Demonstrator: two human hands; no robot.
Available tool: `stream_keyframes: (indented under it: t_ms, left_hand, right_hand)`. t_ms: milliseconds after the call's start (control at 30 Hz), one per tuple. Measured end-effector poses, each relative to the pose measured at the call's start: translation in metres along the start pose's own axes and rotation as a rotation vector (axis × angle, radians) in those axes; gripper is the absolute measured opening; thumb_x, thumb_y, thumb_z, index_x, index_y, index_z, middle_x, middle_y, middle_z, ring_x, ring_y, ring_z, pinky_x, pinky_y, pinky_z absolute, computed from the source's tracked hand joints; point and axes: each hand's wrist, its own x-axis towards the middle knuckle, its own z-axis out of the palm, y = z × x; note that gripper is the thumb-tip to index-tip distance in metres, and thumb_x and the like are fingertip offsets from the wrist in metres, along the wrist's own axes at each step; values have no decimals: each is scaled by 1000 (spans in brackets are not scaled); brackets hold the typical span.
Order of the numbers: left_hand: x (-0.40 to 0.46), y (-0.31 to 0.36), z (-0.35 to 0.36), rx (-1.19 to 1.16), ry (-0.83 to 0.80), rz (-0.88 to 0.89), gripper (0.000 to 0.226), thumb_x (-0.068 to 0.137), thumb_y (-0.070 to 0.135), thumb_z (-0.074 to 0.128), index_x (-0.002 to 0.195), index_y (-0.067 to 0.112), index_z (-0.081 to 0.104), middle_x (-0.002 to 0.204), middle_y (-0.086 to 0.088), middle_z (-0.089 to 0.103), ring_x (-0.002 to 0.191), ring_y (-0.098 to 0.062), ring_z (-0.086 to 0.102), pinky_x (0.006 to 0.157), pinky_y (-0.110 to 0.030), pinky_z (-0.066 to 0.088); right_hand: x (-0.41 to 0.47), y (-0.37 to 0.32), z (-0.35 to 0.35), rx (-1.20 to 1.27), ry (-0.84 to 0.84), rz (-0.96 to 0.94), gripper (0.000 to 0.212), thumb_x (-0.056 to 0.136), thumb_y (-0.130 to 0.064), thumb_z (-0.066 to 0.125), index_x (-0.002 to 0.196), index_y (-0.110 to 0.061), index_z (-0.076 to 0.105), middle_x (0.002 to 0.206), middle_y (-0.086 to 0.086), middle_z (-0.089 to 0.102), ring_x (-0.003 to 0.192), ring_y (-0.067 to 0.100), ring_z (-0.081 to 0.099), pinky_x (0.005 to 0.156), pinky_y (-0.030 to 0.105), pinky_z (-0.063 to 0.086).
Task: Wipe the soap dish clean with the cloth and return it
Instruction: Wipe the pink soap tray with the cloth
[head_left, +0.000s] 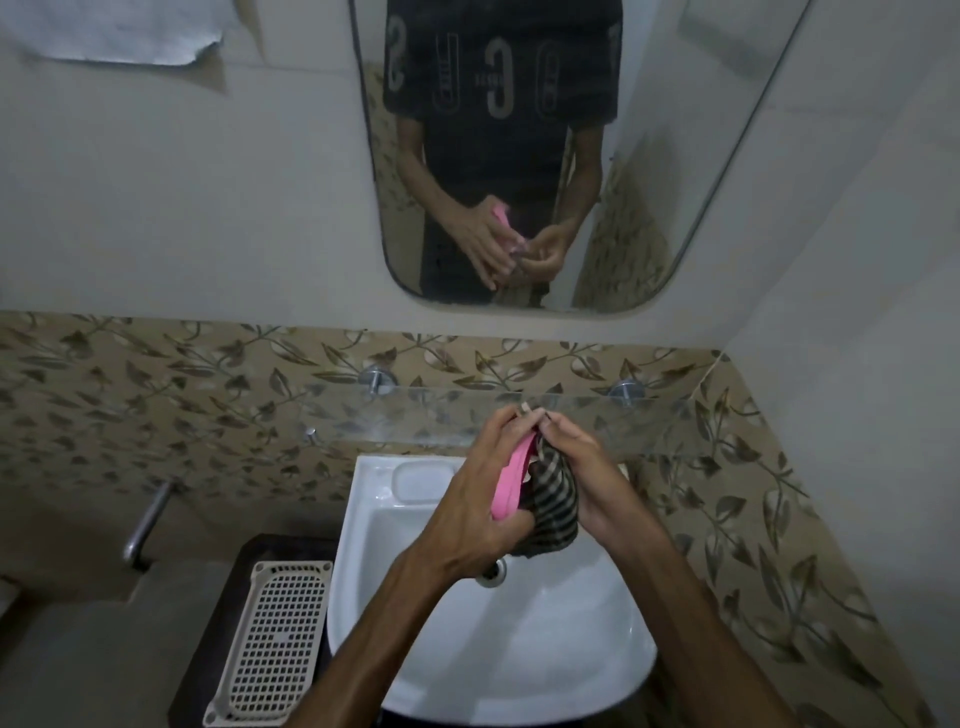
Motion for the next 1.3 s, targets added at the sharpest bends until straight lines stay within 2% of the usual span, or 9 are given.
stream_keyframes:
  t_ms: [167,333,433,533,667,833,1033,1200,1300]
  left_hand:
    - [-1,2,-19,-25,-93,-168,104,71,47,62,162,47,13,168,9,20,146,-17,39,110,-50,51]
    - [10,1,-41,-93,-294,-382,64,74,36,69,133,44,48,118,-1,62,97,-15,60,73,-24,52]
    - [22,8,-34,-118,-149,-377,26,80,21,68,105,26,63,90,1,71,79,-11,65,67,-30,53]
    - [22,3,-22,-129,96,-260,21,86,6,59,103,12,70,94,-16,73,91,-35,69,81,-56,57]
    - [22,0,-7,8,218,-192,25,80,20,54,98,29,70,78,4,70,72,-24,64,65,-44,55]
    - [20,-8,-3,85,244,-163,16,85,30,49,88,20,62,78,1,68,69,-15,63,61,-39,52]
    - [17,-8,-3,81,257,-124,26,82,28,49,80,49,63,73,18,67,63,-5,58,55,-25,44]
    - [16,-12,-1,73,235,-92,37,75,13,53,102,35,67,77,4,66,61,-17,58,53,-36,45]
    - [14,-15,-3,18,268,-36,21,81,20,51,86,33,67,71,8,66,60,-12,58,52,-30,45]
  right_hand:
    - [2,-5,0,-14,42,-52,21,88,-23,70,105,-12,76,99,10,73,86,20,70,82,32,59]
    - [-8,-12,12,-470,6,-349,12,87,-26,79,98,-29,80,102,-1,78,94,17,73,82,26,59]
    - [-16,-7,27,-780,-47,-634,13,90,-24,74,99,-33,77,103,-9,76,102,13,72,91,26,57]
    - [-22,-2,33,-920,31,-755,13,90,-27,75,102,-31,78,116,-7,67,113,13,65,100,24,53]
    - [-20,-2,35,-770,303,-662,15,89,-16,79,102,-23,79,102,4,65,95,10,65,83,20,52]
    - [-30,12,37,-919,184,-802,22,86,-15,79,105,-26,79,89,-3,62,83,4,61,73,13,49]
    - [-32,14,38,-907,232,-775,27,88,-13,78,104,-35,75,81,-2,52,73,3,52,66,11,44]
    - [-21,5,31,-798,324,-636,17,89,-13,78,103,-22,80,83,-2,55,74,-1,55,70,14,45]
    - [-28,17,35,-894,216,-762,18,89,-23,77,105,-33,79,82,-11,51,76,1,52,70,10,45]
